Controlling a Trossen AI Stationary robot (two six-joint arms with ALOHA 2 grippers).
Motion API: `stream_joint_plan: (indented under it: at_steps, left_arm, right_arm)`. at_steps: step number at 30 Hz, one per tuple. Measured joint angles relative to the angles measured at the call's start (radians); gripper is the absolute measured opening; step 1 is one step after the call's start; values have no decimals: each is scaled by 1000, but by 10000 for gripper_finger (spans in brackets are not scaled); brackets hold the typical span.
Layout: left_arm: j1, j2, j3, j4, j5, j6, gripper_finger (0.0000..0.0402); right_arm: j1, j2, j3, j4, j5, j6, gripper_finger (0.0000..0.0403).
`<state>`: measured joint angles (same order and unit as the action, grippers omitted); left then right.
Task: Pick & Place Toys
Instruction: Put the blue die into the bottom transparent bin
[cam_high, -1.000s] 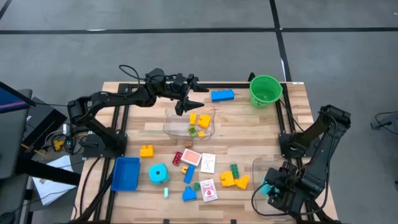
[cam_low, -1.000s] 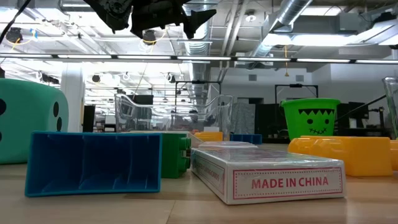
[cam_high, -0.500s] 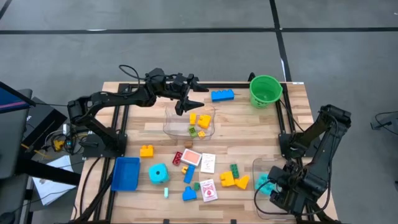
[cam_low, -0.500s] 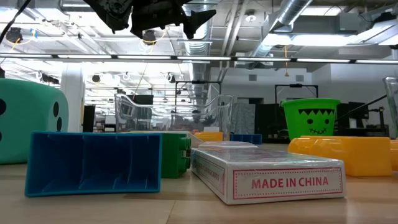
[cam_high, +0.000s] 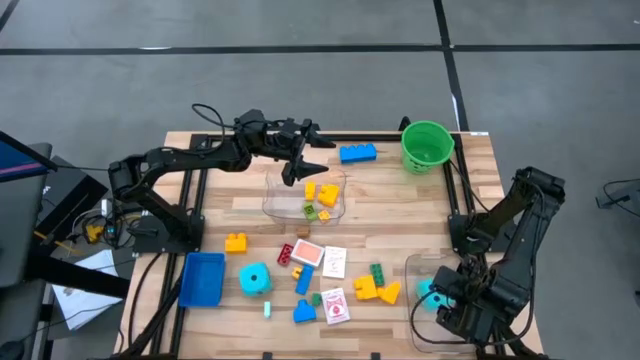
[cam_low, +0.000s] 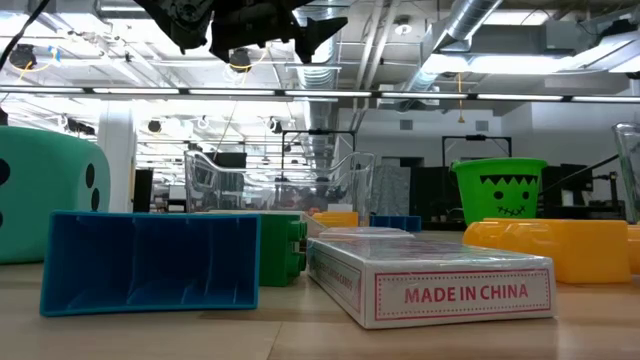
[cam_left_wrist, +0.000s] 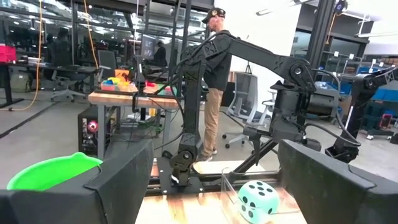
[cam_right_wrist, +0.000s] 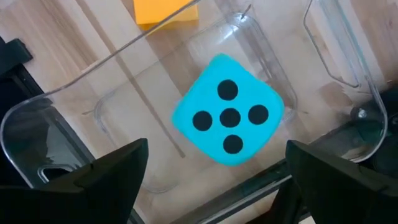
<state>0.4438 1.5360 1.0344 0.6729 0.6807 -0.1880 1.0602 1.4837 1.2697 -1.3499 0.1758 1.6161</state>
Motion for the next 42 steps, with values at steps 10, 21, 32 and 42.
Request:
stream_joint_plan:
  at_steps: [10, 21, 32, 42]
  left_arm:
    - [0, 0, 0, -3, 0, 32, 337]
    - [0, 0, 0, -15, 0, 33, 337]
    - [0, 0, 0, -13, -6, 34, 337]
    - [0, 0, 0, -4, -10, 34, 337]
  right_arm:
    - [0, 0, 0, -48, 143, 6, 368]
    - [18, 6, 0, 175, 54, -18, 300]
    - [93, 10, -100, 259, 31, 75, 65]
    - [102, 10, -195, 461, 32, 91, 70]
